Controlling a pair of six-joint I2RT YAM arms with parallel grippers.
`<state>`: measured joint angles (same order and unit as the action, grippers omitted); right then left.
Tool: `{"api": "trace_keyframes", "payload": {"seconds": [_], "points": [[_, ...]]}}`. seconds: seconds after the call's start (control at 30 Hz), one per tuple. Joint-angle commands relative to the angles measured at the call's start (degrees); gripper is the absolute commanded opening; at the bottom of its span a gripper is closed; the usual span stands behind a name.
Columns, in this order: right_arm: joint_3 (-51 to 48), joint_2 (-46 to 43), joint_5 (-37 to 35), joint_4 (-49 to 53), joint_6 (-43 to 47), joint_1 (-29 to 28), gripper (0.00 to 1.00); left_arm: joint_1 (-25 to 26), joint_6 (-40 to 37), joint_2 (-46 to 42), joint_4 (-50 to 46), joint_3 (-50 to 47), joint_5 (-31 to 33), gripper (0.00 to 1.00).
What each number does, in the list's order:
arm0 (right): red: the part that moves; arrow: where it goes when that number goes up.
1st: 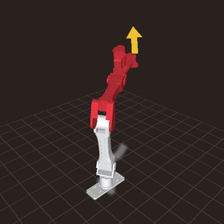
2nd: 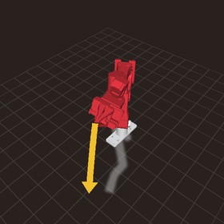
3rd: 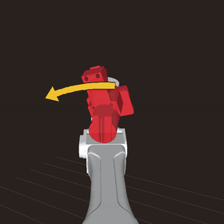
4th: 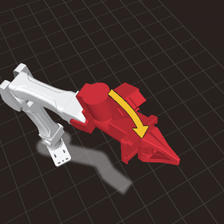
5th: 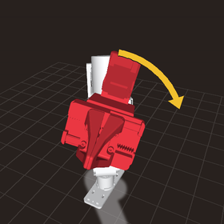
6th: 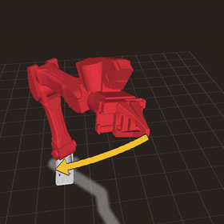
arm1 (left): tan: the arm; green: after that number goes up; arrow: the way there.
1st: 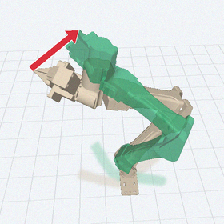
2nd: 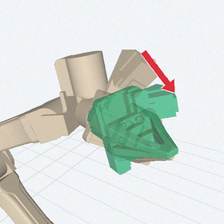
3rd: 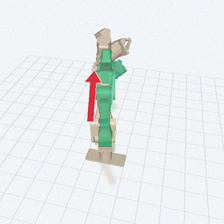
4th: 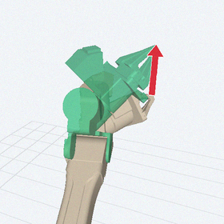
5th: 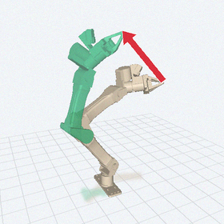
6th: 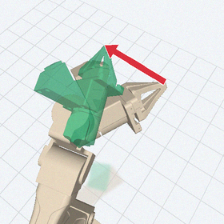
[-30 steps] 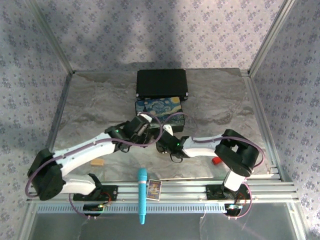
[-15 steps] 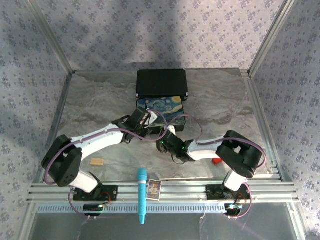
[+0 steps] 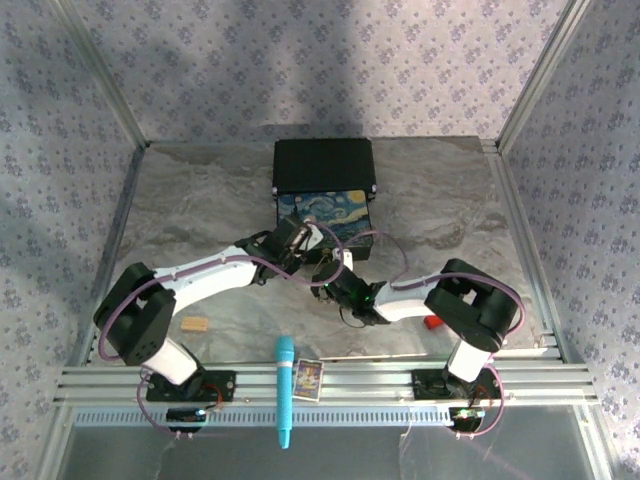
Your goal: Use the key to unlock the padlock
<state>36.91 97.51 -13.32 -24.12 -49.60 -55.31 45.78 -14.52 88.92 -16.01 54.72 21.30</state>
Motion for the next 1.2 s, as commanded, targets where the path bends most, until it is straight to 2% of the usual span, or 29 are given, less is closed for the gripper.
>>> {"api": "trace_keyframes", "payload": {"seconds": [0.0, 0.3, 0.8, 1.17], "points": [[-1.5, 1.9, 0.4, -3.4, -4.0, 1.4, 0.23, -0.2, -0.3, 3.2, -4.0, -0.9, 1.4, 0.42], [-2.0, 2.1, -4.9, -7.1, -7.5, 2.4, 0.22, 0.1, -1.4, 3.1, -3.8, -1.0, 3.5, 0.42], [-1.1, 1.7, -4.0, -12.2, -12.6, 5.8, 0.21, 0.2, -1.7, 2.7, -3.4, -1.5, 5.2, 0.42], [-1.6, -0.2, -3.7, -10.9, -13.7, 7.6, 0.22, -0.7, -1.2, 3.4, -3.5, -1.1, 6.6, 0.42]]}}
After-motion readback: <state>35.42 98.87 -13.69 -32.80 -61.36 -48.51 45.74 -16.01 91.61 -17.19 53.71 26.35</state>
